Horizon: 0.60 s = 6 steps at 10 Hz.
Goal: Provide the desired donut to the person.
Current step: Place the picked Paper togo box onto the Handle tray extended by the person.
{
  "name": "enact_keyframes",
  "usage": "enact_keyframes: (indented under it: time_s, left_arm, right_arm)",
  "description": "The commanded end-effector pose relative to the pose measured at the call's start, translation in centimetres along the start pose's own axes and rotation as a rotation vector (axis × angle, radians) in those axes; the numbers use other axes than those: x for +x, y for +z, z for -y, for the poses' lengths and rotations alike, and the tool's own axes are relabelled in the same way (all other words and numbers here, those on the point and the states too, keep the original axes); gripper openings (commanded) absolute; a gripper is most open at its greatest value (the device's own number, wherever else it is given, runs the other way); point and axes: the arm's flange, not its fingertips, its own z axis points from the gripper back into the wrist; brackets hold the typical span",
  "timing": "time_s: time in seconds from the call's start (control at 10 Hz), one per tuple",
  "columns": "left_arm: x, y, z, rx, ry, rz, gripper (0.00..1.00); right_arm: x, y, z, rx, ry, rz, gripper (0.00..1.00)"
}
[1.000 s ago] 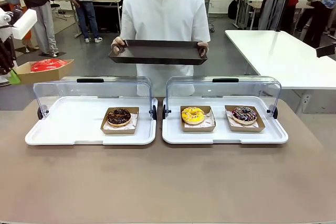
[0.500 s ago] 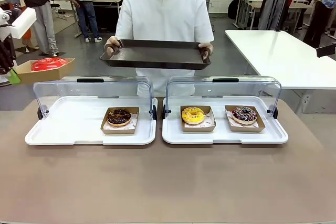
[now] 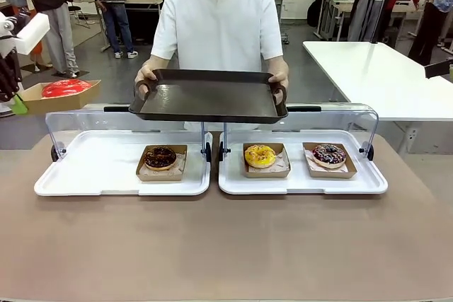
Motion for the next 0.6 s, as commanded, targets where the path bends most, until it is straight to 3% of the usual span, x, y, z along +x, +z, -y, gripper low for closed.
enact_keyframes:
  time_s: [0.0, 0.5]
  left_arm:
    - [-0.04, 0.07, 0.34, 0.006, 0.0, -0.01, 0.0]
    - [0.02, -0.01, 0.01, 0.0, -0.001, 0.0, 0.01]
  right_arm:
    - [0.07, 0.05, -0.04, 0.005, 0.005, 0.012, 1.0]
    - [0.07, 0.05, -0.04, 0.005, 0.005, 0.012, 1.0]
